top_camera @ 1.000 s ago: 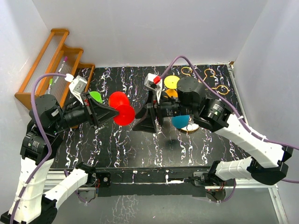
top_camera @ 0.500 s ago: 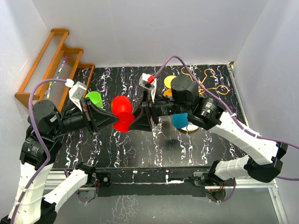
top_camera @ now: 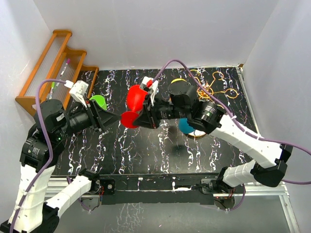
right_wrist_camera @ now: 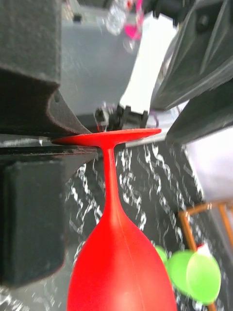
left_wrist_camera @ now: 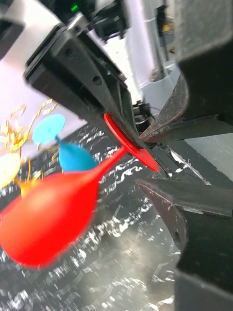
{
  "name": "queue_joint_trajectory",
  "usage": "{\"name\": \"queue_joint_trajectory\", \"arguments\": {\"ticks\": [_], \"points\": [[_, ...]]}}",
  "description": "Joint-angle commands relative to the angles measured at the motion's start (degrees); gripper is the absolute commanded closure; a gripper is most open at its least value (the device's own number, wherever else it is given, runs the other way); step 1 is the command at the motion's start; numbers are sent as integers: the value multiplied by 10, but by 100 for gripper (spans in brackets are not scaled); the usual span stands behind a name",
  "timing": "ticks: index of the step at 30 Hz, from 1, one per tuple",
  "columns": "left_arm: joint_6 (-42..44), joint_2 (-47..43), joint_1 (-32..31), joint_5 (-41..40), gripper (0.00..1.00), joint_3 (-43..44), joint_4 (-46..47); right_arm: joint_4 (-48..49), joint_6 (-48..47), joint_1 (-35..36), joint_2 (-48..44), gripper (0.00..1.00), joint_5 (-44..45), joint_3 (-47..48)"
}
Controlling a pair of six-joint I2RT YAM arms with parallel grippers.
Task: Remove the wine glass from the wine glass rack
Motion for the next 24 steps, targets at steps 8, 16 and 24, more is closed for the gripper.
{"name": "queue_joint_trajectory", "arguments": {"ticks": [8,16,24], "points": [[-290,-53,2,-164,59,-78,-143,237,-304,144,-74,92,429,-245],[-432,-93,2,-82,54,-187,-80,421,-468,240,-78,92,549,-329],[-480,-135,2,-65,53,-238,-56,512,-551,281,-46,92,621,-350]]}}
